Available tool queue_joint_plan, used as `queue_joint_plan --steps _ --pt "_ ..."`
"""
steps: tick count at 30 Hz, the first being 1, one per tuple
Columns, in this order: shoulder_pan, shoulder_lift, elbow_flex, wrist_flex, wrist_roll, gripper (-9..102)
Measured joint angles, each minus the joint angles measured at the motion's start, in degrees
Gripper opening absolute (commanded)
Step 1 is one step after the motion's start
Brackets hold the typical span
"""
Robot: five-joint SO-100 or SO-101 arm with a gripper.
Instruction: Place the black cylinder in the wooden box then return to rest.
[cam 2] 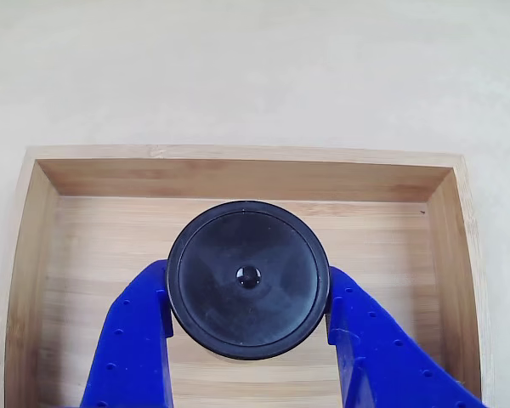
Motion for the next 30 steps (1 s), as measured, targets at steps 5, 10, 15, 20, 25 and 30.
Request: queue_joint_plan --steps 5,10,15,20,25,30 --pt "0.3 1.8 0.0 -0.1 0.0 18" --pt "0.3 3.3 0.0 -0.5 0.0 18" --pt "0.3 3.9 0.0 -1.1 0.0 18" --pt "0.3 4.6 0.0 -1.7 0.0 18" --pt "0.3 5.4 0.0 -1.7 0.0 19" --pt "-0.1 5.7 0.0 -2.2 0.0 22"
